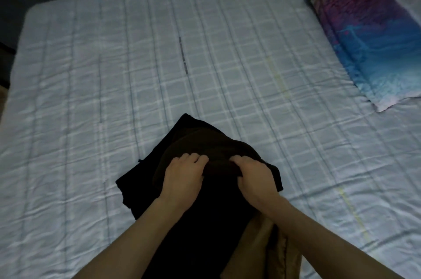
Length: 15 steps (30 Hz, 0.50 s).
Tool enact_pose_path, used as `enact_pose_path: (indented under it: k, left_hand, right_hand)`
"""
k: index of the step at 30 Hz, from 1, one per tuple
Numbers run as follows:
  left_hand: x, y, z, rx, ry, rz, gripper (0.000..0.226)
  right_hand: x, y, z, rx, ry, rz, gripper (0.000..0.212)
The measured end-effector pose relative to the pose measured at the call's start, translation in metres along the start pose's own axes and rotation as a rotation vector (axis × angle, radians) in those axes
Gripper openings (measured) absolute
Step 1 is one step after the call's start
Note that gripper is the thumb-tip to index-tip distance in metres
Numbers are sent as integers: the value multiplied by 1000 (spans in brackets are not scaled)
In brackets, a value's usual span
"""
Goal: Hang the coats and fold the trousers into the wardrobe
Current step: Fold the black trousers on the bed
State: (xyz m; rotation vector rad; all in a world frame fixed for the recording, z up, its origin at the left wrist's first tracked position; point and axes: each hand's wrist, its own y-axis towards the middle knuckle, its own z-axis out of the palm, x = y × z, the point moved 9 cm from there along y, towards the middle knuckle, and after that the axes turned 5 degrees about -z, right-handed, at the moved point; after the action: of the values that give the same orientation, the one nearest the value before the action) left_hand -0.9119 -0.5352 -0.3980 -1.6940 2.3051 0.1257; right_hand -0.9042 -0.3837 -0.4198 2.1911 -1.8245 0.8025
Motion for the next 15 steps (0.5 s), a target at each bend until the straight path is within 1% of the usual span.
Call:
enact_pose_path:
  k: [3, 6, 8, 11, 15]
  left_hand:
    - [10, -15, -30, -86, 12, -53, 42]
    - [34, -36, -51, -110, 22, -170, 34]
    - [41, -51, -62, -85, 20, -225, 27]
    - [33, -71, -78, -57, 12, -254, 20]
    - [16, -96, -116, -106, -28, -276, 5]
  right_hand:
    - [15, -16, -43, -171, 94, -33, 50]
    - [36, -34, -95, -324, 138, -70, 56]
    - [56, -47, -125, -375, 121, -116, 56]
    - [85, -70, -158, -426, 113, -177, 55]
    - [115, -104, -192, -486, 124, -203, 54]
